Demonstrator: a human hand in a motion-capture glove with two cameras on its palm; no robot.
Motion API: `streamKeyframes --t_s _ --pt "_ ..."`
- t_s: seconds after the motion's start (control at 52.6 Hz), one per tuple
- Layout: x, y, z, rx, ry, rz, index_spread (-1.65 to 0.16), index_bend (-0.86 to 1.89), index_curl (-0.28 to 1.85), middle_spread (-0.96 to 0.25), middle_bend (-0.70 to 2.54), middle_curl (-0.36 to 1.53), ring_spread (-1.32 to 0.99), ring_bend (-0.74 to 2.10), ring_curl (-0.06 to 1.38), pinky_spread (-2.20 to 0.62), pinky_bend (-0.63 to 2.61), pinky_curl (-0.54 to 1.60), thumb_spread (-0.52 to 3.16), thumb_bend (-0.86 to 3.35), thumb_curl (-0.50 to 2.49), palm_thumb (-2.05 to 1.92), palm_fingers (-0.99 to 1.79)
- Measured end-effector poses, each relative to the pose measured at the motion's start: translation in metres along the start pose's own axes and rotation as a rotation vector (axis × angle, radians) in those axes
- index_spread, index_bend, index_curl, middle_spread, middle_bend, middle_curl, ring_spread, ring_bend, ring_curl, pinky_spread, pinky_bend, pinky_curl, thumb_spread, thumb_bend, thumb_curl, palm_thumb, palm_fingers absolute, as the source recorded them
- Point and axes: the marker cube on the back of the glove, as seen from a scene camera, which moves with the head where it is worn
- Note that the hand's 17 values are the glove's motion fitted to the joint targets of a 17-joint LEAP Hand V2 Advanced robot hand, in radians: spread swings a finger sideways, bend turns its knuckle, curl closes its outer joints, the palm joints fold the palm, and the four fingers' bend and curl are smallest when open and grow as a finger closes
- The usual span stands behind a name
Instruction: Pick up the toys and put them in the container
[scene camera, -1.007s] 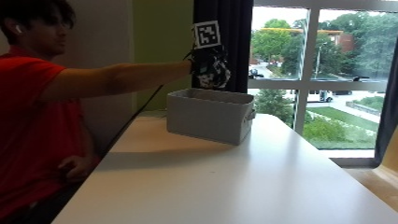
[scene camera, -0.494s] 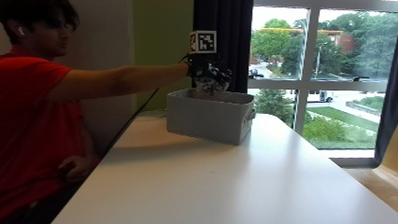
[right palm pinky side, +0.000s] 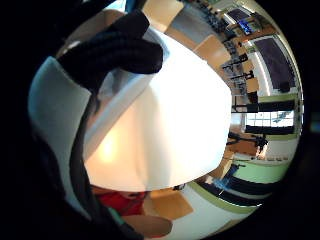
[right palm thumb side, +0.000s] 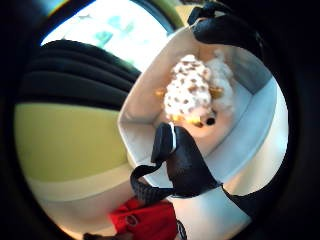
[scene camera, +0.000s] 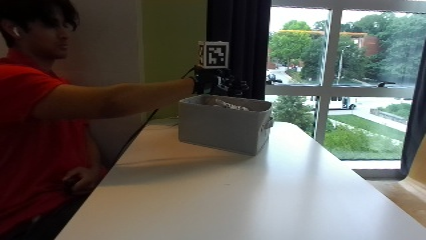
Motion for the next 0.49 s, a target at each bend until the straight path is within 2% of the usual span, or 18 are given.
streamKeyframes --t_s 0.152,0.228,0.304,0.494 --pt "0.051 0.029 0.007 0.064 0.016 0.076 -0.50 0.27 0.65 -0.08 0.15 0.33 0.03 0.24 0.29 0.03 1.00 0.35 1.25 -0.01 0.60 0.01 -0.04" --pt "0.076 0.043 0.011 0.062 0.042 0.163 -0.50 0.29 0.64 -0.09 0.15 0.32 0.03 0.22 0.29 0.04 0.98 0.34 1.27 -0.01 0.56 0.02 -0.04" --pt "0.091 0.062 0.016 0.048 0.031 0.088 -0.49 0.29 0.63 -0.09 0.15 0.32 0.02 0.21 0.29 0.04 0.96 0.33 1.29 -0.01 0.53 0.03 -0.04" --pt "0.137 0.103 0.041 0.021 0.032 0.130 -0.49 0.32 0.60 -0.10 0.15 0.30 0.00 0.18 0.29 0.05 0.92 0.32 1.31 -0.01 0.46 0.04 -0.05"
